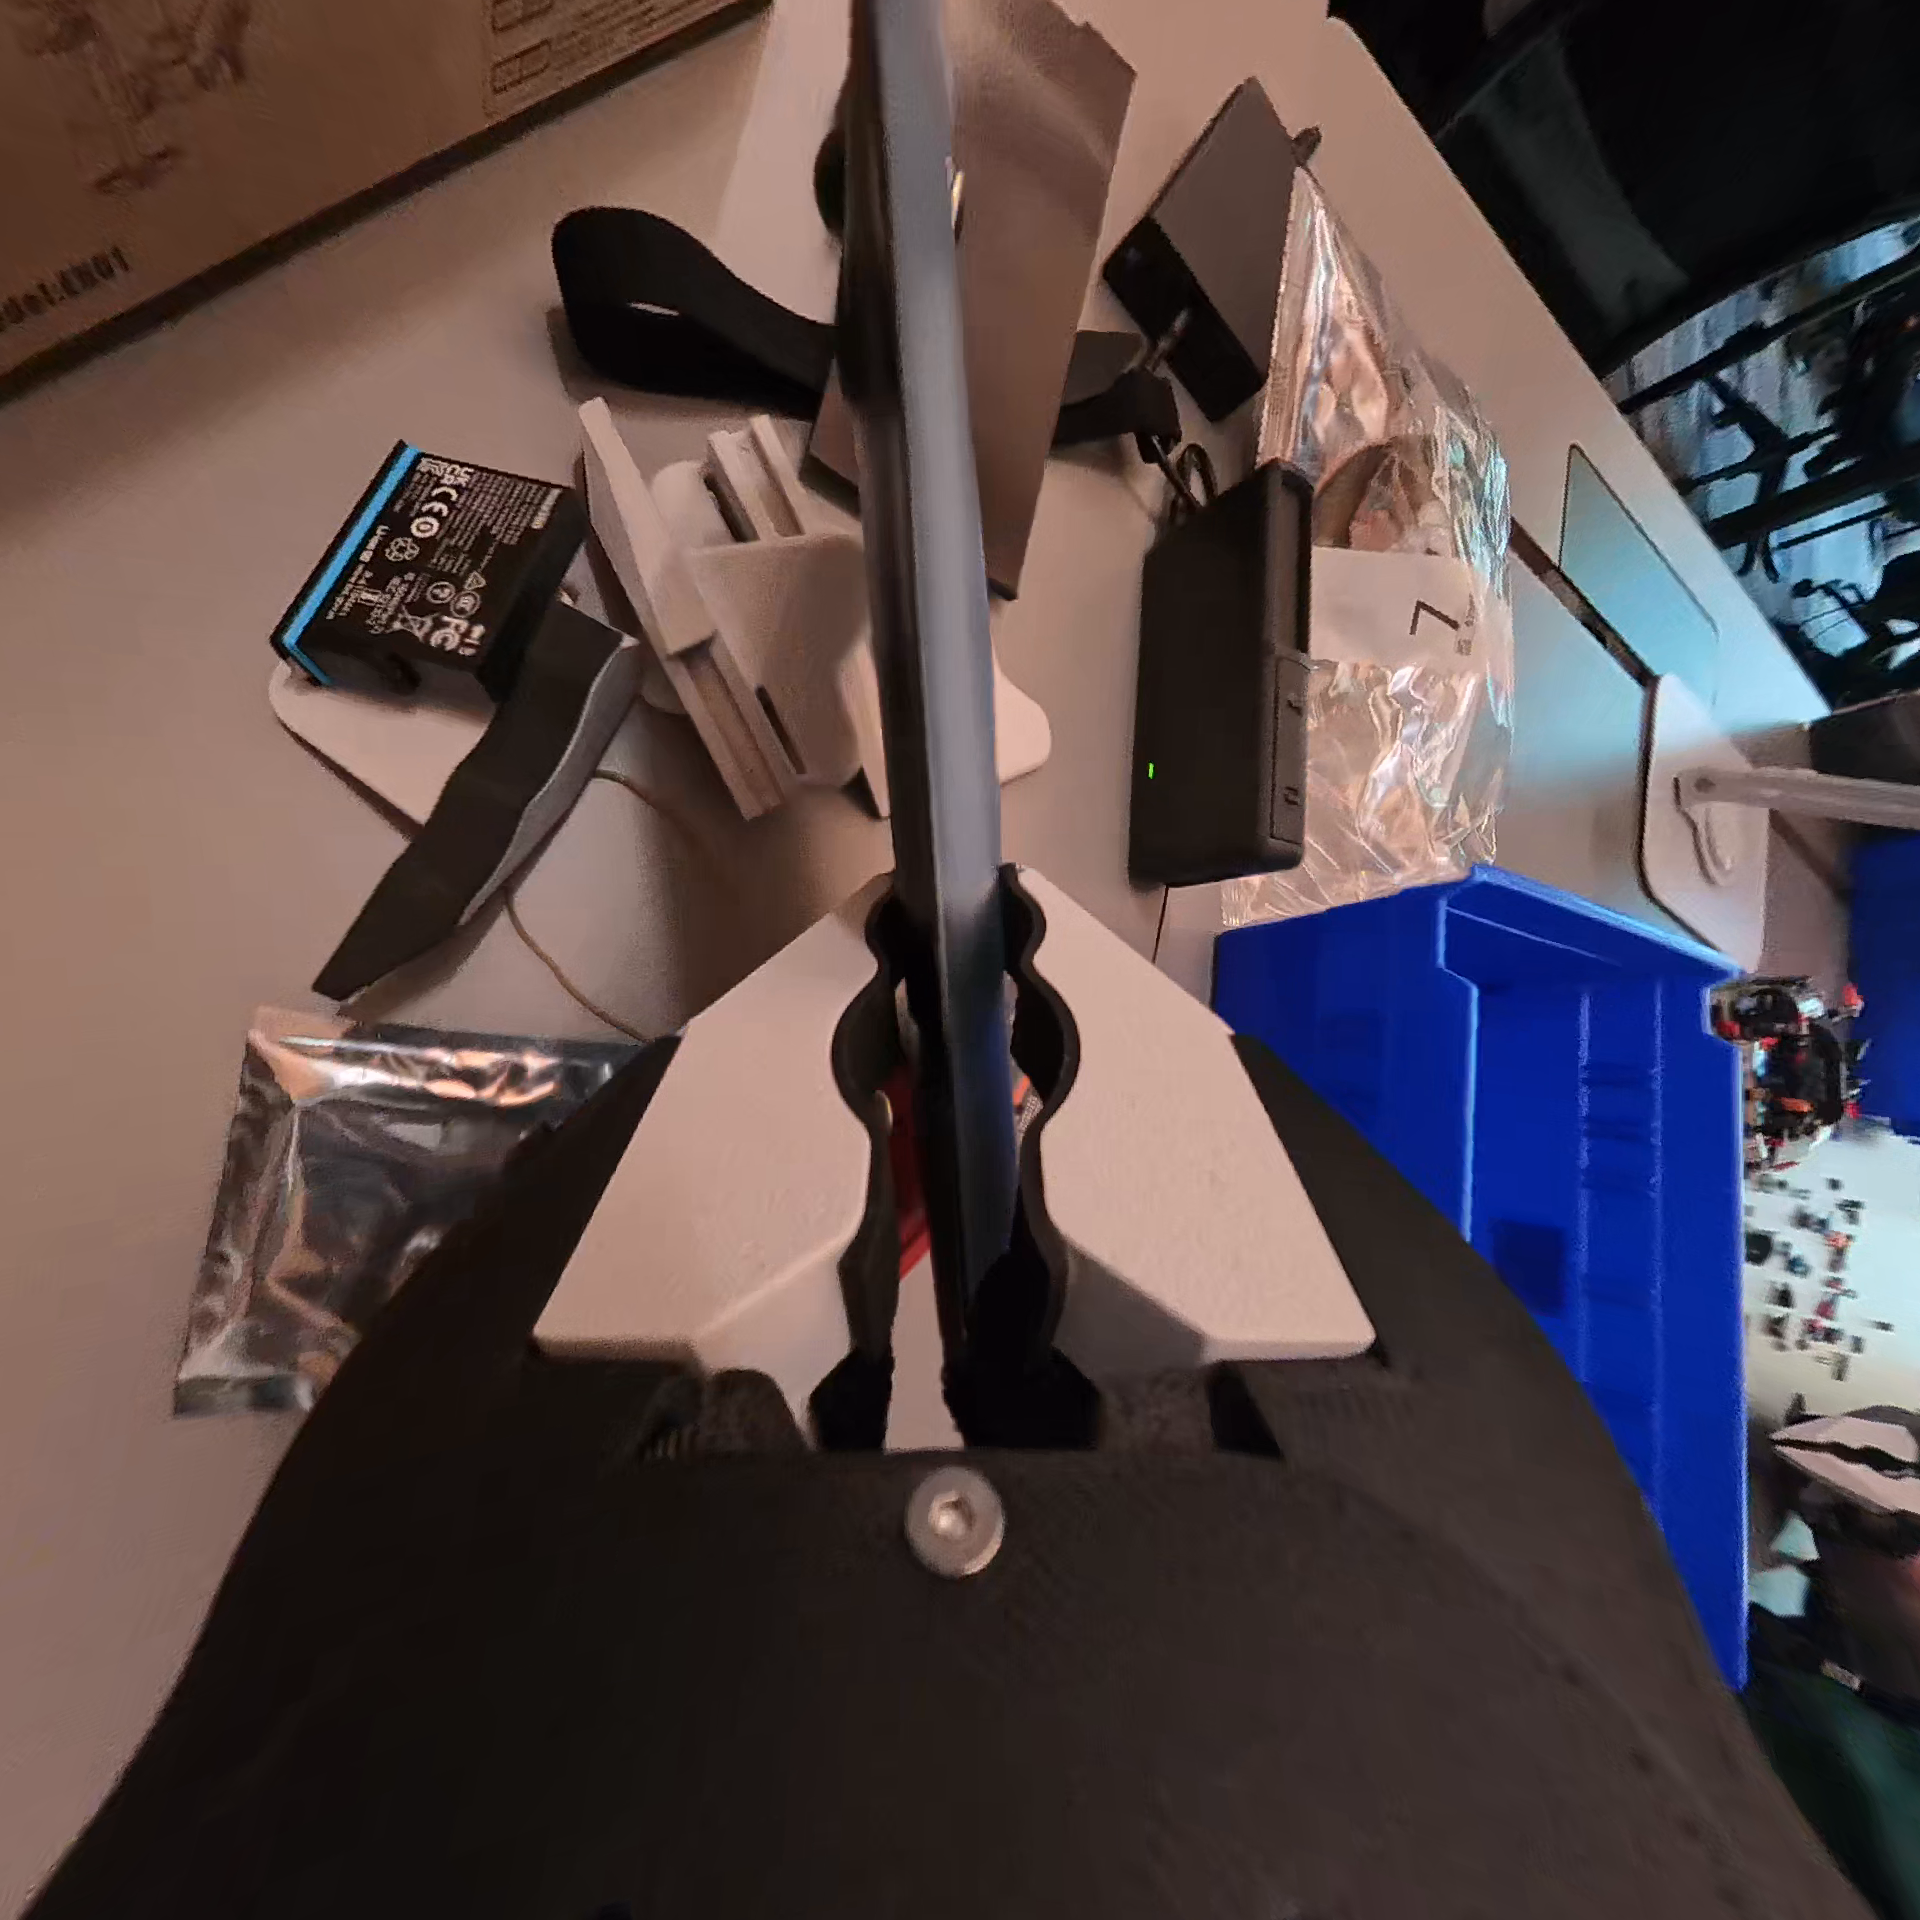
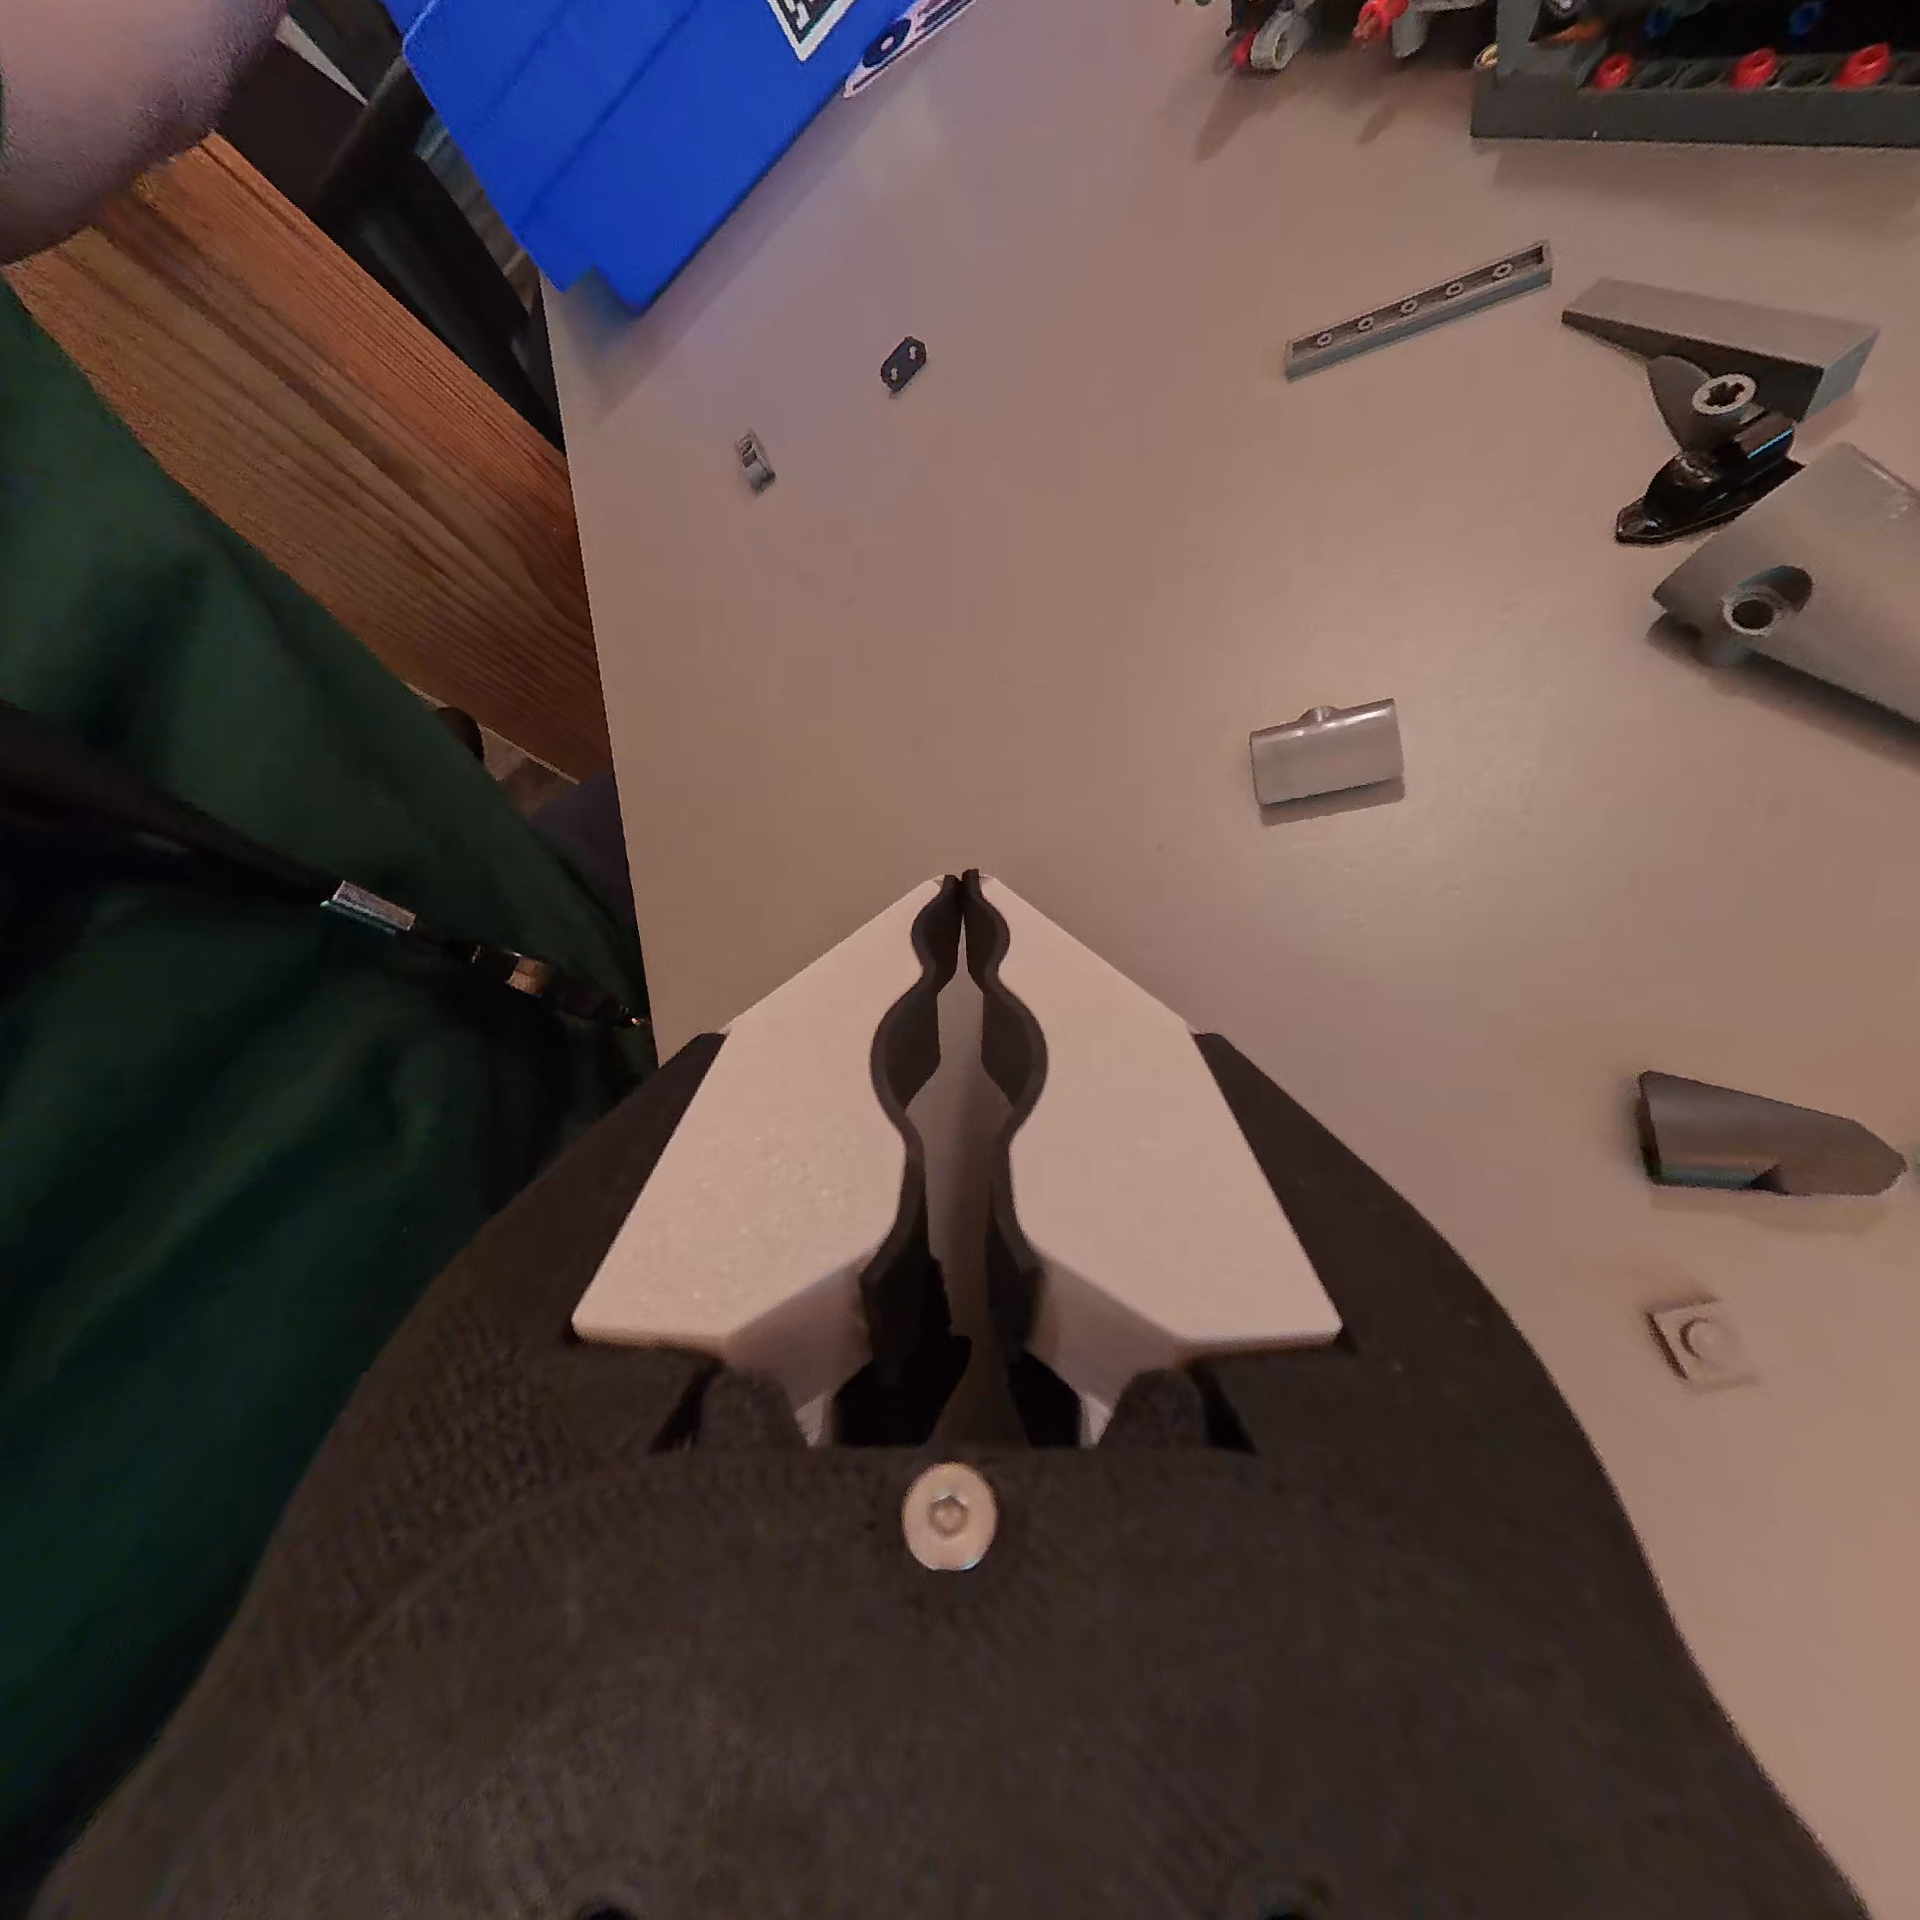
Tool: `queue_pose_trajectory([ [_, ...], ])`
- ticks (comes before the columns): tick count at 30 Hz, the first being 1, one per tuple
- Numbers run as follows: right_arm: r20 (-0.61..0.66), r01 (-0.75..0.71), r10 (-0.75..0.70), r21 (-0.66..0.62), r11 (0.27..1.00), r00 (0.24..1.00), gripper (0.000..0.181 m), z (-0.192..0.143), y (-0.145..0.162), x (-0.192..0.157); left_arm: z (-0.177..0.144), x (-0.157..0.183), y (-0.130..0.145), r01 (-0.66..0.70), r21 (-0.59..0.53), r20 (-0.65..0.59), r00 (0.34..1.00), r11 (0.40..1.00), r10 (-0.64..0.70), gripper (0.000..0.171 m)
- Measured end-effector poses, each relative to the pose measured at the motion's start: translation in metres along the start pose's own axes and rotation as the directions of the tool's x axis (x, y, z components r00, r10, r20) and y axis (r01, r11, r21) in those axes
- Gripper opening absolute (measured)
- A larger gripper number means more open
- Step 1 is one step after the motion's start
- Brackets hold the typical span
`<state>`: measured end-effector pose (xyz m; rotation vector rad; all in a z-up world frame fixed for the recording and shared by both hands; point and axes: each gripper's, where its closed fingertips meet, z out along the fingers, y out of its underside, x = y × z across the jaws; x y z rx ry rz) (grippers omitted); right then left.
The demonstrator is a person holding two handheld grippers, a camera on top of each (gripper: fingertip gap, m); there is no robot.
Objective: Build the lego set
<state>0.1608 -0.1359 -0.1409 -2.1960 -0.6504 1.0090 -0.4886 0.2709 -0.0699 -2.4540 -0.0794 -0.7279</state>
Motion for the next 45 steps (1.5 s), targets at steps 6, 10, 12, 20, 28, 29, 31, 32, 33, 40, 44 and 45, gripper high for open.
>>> queue_pose_trajectory([
  [6,-0.086,0.058,-0.054,0.046,0.997,0.995,0.016,0.0,-0.017,0.006,0.018,-0.023,-0.011,0.015,0.021,0.052,0.999,1.0,-0.016,0.015],
  [10,-0.216,0.156,-0.146,0.027,0.987,0.965,0.022,-0.004,-0.037,0.015,0.028,-0.028,-0.012,-0.007,0.023,0.065,0.998,1.0,0.006,0.018],
  [12,-0.288,0.204,-0.197,-0.006,0.979,0.937,0.024,-0.006,-0.048,0.023,0.03,-0.032,-0.011,-0.023,0.021,0.087,0.996,1.0,0.021,0.021],
  [20,-0.37,0.318,-0.35,-0.148,0.937,0.86,0.044,0.028,-0.09,0.053,0.023,-0.03,-0.018,-0.123,0.12,0.173,0.98,0.985,0.101,0.037],
  [28,-0.355,0.224,-0.301,-0.242,0.944,0.885,0.067,0.068,-0.091,0.082,-0.027,-0.001,-0.027,-0.221,0.235,0.224,0.96,0.946,0.169,0.043],
  [29,-0.35,0.215,-0.293,-0.246,0.945,0.89,0.068,0.072,-0.09,0.084,-0.028,0.001,-0.024,-0.226,0.231,0.22,0.96,0.946,0.175,0.043],
  [31,-0.376,0.187,-0.289,-0.286,0.94,0.88,0.075,0.075,-0.084,0.093,-0.031,0.003,-0.019,-0.246,0.222,0.236,0.952,0.944,0.193,0.042],
  [32,-0.377,0.197,-0.297,-0.28,0.94,0.877,0.072,0.075,-0.085,0.095,-0.034,0.005,-0.017,-0.254,0.227,0.244,0.949,0.94,0.198,0.042],
  [33,-0.373,0.193,-0.292,-0.28,0.94,0.881,0.072,0.076,-0.086,0.095,-0.038,0.008,-0.017,-0.26,0.237,0.254,0.946,0.936,0.199,0.041],
  [40,-0.355,0.22,-0.317,-0.288,0.932,0.879,0.051,0.078,-0.089,0.095,-0.074,0.07,-0.018,-0.379,0.31,0.318,0.906,0.872,0.281,0.037],
  [44,-0.337,0.241,-0.333,-0.285,0.928,0.881,0.045,0.082,-0.091,0.092,-0.095,0.147,-0.006,-0.522,0.346,0.352,0.842,0.78,0.408,0.033],
  [45,-0.336,0.243,-0.335,-0.287,0.926,0.88,0.045,0.082,-0.091,0.092,-0.097,0.173,0.001,-0.559,0.355,0.34,0.824,0.749,0.454,0.033],
])
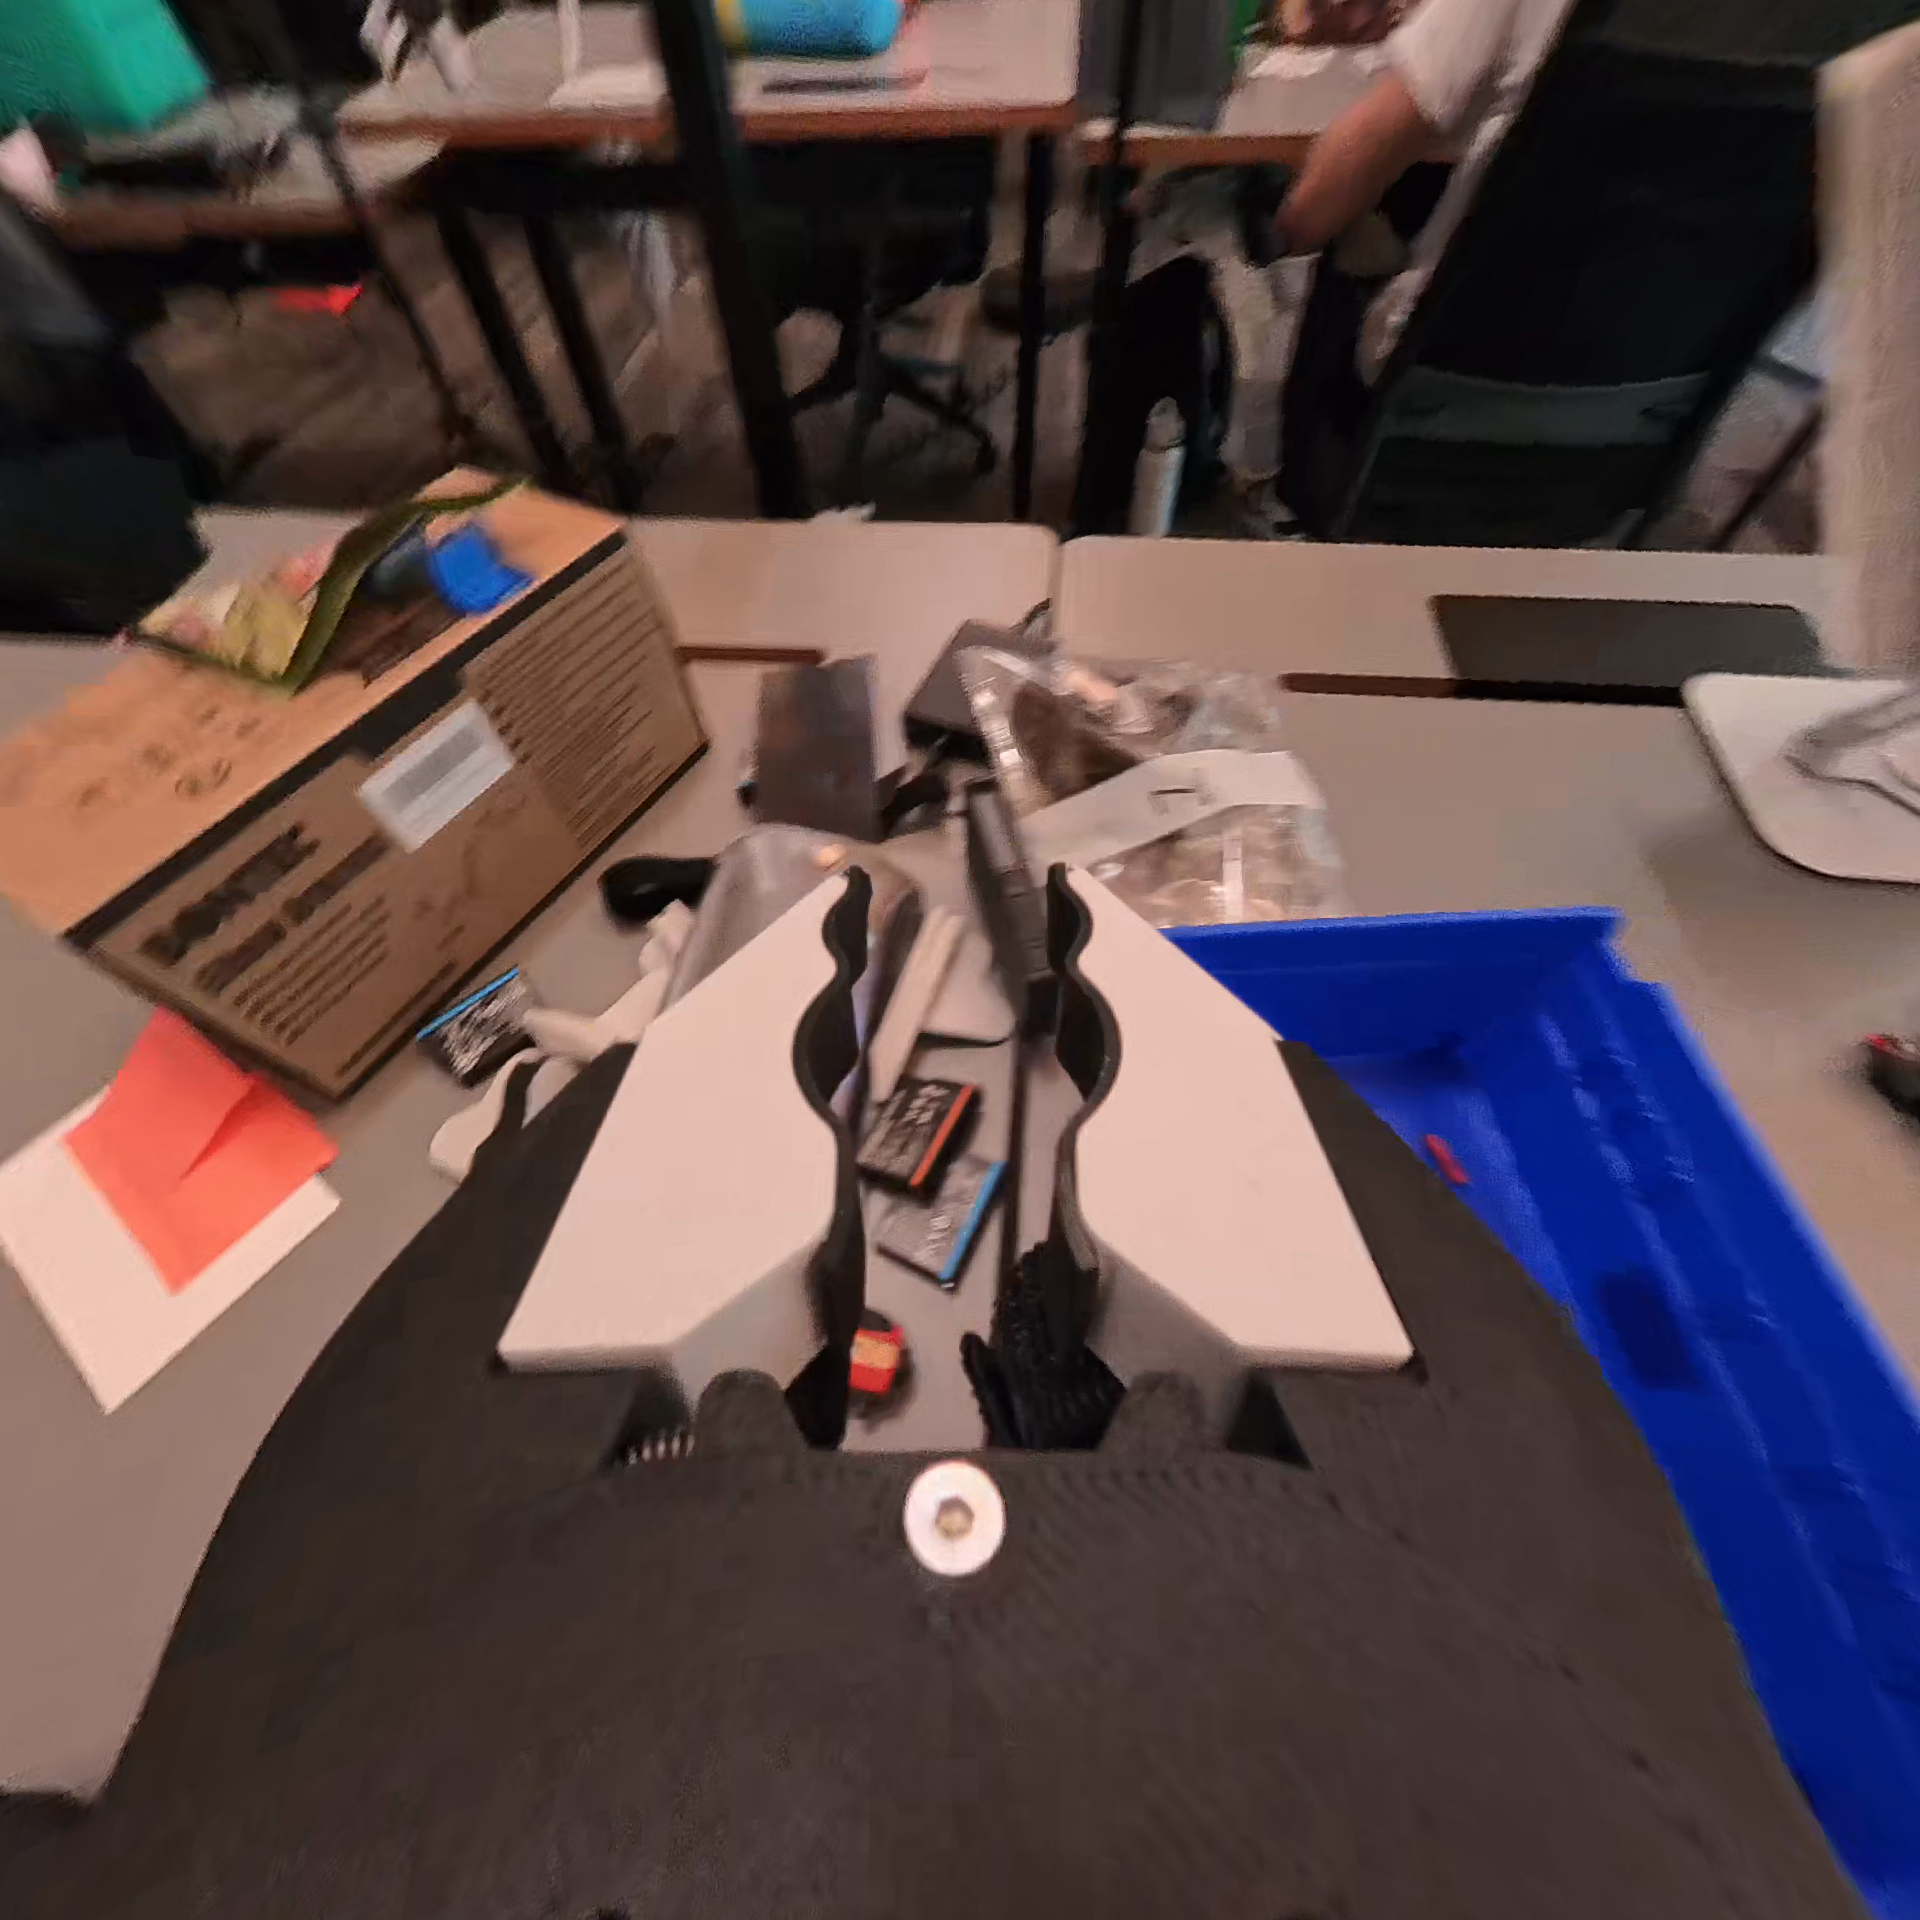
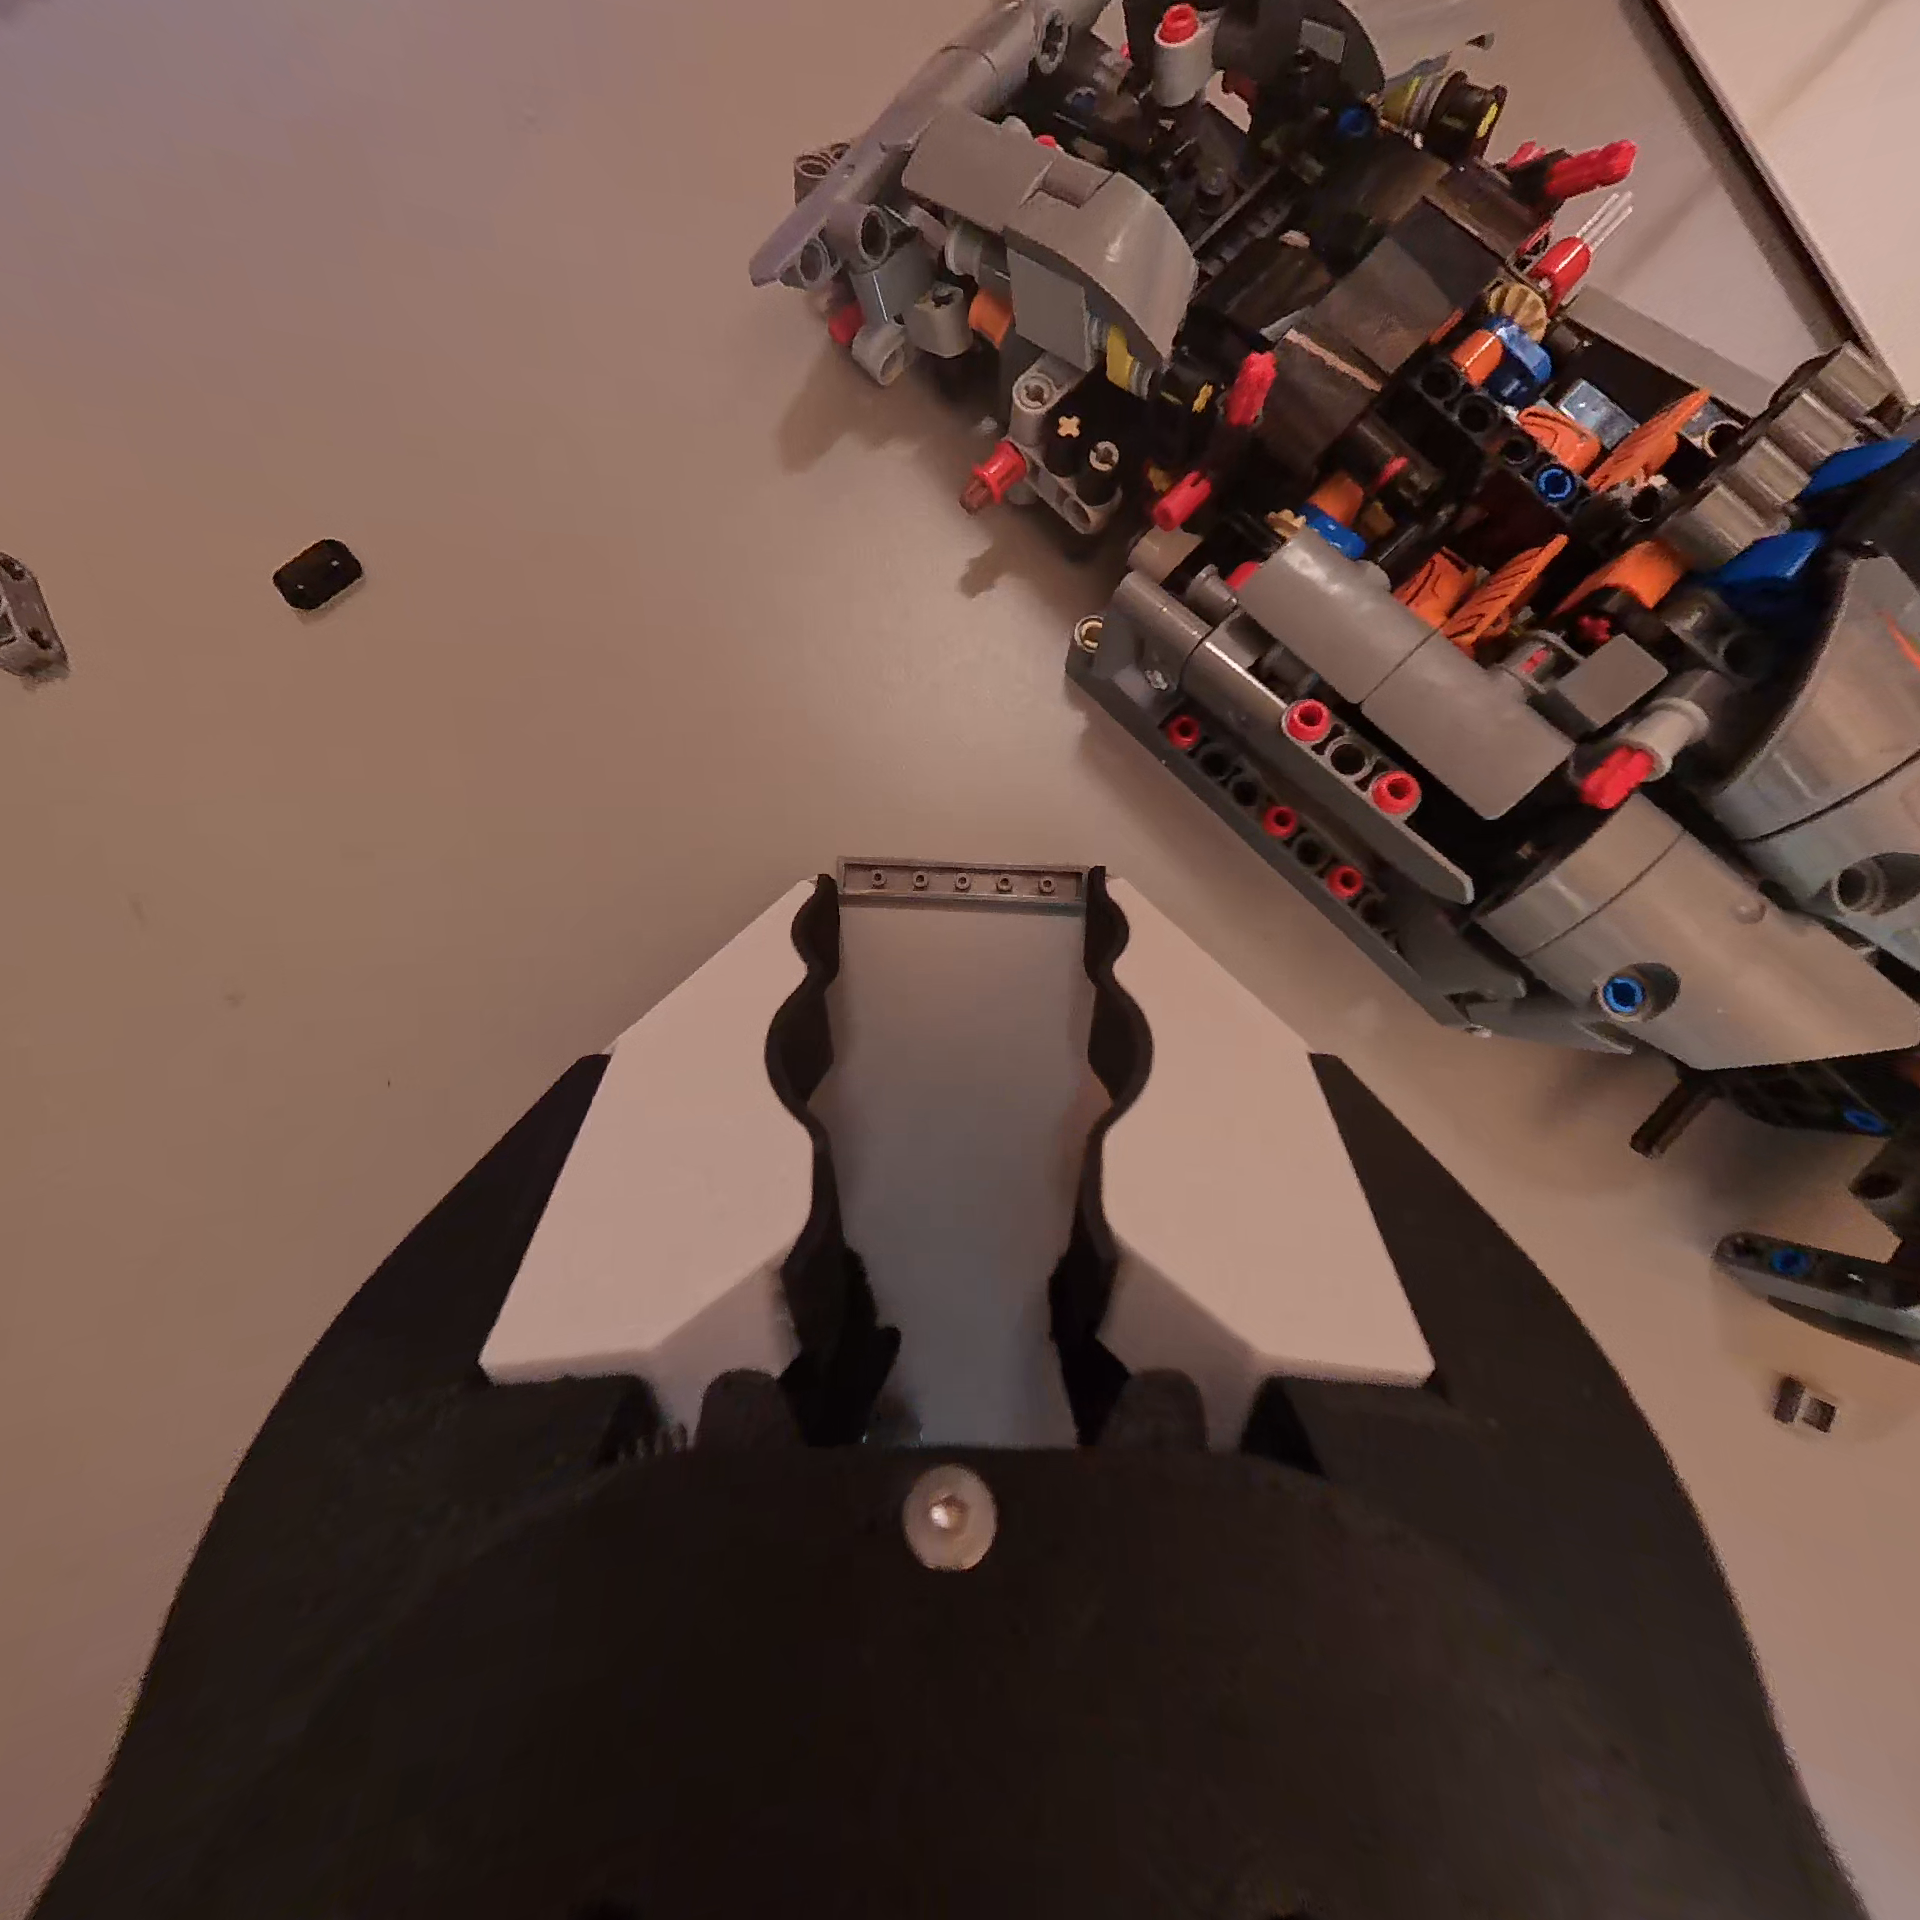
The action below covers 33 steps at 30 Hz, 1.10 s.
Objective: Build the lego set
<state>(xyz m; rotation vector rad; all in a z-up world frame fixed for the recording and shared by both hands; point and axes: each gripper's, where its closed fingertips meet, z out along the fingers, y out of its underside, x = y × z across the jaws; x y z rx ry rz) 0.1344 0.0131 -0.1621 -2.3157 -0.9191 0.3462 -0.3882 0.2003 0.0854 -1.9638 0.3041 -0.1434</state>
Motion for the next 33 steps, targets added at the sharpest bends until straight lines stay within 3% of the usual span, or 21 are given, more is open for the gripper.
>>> queue_pose_trajectory([
  [3,0.003,0.006,-0.006,0.002,1.0,1.0,0.045,0.0,0.0,-0.001,-0.018,0.08,-0.017,-0.127,0.053,-0.083,0.988,0.99,0.131,0.032],
  [6,0.016,-0.007,0.007,0.022,1.0,1.0,0.045,-0.003,0.001,-0.005,-0.028,0.186,-0.011,-0.224,0.112,-0.234,0.941,0.968,0.245,0.029],
  [10,0.046,-0.032,0.027,0.113,0.993,0.999,0.045,-0.013,-0.006,-0.013,-0.023,0.326,0.045,-0.246,0.065,-0.511,0.824,0.967,0.244,0.03],
  [13,0.04,0.016,-0.026,0.23,0.973,0.999,0.045,-0.032,-0.02,-0.024,-0.021,0.415,0.097,-0.184,-0.043,-0.704,0.703,0.982,0.101,0.03],
  [16,-0.002,0.106,-0.112,0.321,0.941,0.994,0.046,-0.052,-0.034,-0.039,-0.018,0.478,0.141,-0.148,-0.185,-0.822,0.565,0.972,-0.071,0.033],
  [19,-0.087,0.226,-0.209,0.373,0.9,0.974,0.046,-0.069,-0.044,-0.052,-0.022,0.518,0.155,-0.05,-0.33,-0.877,0.386,0.943,-0.286,0.035],
  [22,-0.16,0.316,-0.274,0.391,0.865,0.948,0.046,-0.078,-0.048,-0.062,-0.027,0.544,0.167,-0.049,-0.414,-0.883,0.266,0.909,-0.387,0.034],
  [26,-0.217,0.382,-0.321,0.382,0.841,0.922,0.046,-0.081,-0.047,-0.066,-0.041,0.562,0.169,-0.053,-0.457,-0.884,0.134,0.888,-0.447,0.003],
  [28,-0.216,0.379,-0.318,0.377,0.845,0.923,0.045,-0.08,-0.044,-0.063,-0.038,0.564,0.171,-0.061,-0.43,-0.894,0.164,0.901,-0.416,0.001],
  [30,-0.188,0.324,-0.271,0.383,0.865,0.944,0.048,-0.084,-0.042,-0.057,-0.031,0.56,0.169,-0.072,-0.348,-0.916,0.237,0.935,-0.323,0.0],
  [33,-0.052,0.128,-0.117,0.425,0.896,0.992,0.044,-0.092,-0.04,-0.046,-0.017,0.552,0.167,-0.213,-0.111,-0.909,0.416,0.971,-0.013,0.0],
])
